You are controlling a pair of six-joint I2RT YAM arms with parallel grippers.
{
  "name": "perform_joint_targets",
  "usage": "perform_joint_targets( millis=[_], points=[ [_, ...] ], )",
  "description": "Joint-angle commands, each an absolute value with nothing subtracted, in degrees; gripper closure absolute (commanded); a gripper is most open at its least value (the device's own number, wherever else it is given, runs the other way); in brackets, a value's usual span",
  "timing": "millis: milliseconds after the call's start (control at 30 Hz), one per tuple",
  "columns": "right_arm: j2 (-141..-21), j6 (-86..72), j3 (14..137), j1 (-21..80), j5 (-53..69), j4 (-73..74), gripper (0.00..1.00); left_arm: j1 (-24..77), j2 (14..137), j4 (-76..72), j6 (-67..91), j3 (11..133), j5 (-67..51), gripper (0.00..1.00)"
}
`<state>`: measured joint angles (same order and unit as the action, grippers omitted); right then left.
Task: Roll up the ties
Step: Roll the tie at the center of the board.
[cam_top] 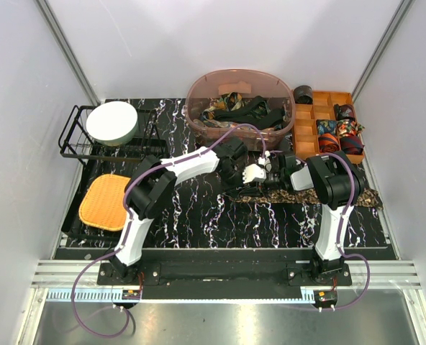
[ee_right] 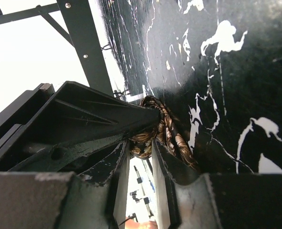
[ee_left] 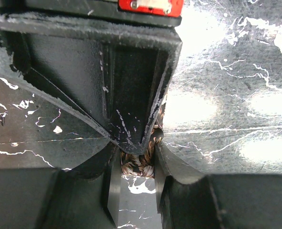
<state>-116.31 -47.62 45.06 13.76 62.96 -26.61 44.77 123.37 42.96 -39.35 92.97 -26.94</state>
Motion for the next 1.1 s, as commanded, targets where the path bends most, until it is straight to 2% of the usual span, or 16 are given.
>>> perform_joint_targets(
  millis=[0, 133, 267, 400, 533, 633, 733, 833, 933, 967, 1067],
  points=[
    [-114.8, -45.3, 47.3, 15.6, 60.0, -26.0, 0.69, 46.3, 130.7, 46.5, -38.9, 88.1, -28.9, 0.90],
    [-114.4, -45.3, 47.5, 15.8, 60.5, -25.8, 0.72, 46.2, 131.0, 46.8, -39.1, 88.2, -28.9, 0.90],
    [-114.1, -41.2, 48.7, 16.0, 59.5, -18.6, 1.00, 46.3, 131.1, 46.8, -38.9, 88.6, -28.5, 0.89],
    [-113.9, -33.2, 50.4, 15.8, 56.1, -8.5, 1.00, 46.1, 130.7, 45.4, -38.1, 88.0, -27.9, 0.77],
    [-113.4, -28.7, 51.6, 15.6, 51.3, -1.0, 1.00, 45.3, 128.9, 42.0, -36.7, 86.0, -28.4, 0.58],
    [-113.4, -26.3, 52.3, 15.5, 48.4, 2.5, 1.00, 44.1, 126.8, 38.2, -35.2, 83.5, -30.2, 0.48],
    [-113.6, -24.7, 52.9, 15.6, 46.3, 4.3, 1.00, 43.0, 124.6, 33.1, -33.9, 80.3, -32.1, 0.43],
    [-113.8, -23.4, 53.5, 15.6, 44.0, 5.8, 1.00, 41.2, 121.9, 24.5, -32.2, 75.3, -35.3, 0.37],
    [-113.6, -22.4, 53.7, 15.6, 42.3, 6.9, 1.00, 38.4, 115.9, 8.3, -29.4, 65.1, -41.0, 0.28],
    [-113.4, -22.1, 53.6, 15.6, 41.5, 7.1, 1.00, 37.5, 113.3, -1.3, -28.1, 62.5, -41.8, 0.27],
    [-113.1, -21.7, 53.7, 15.5, 40.1, 7.8, 1.00, 36.8, 111.7, -15.7, -23.6, 55.4, -41.8, 0.25]
  ],
)
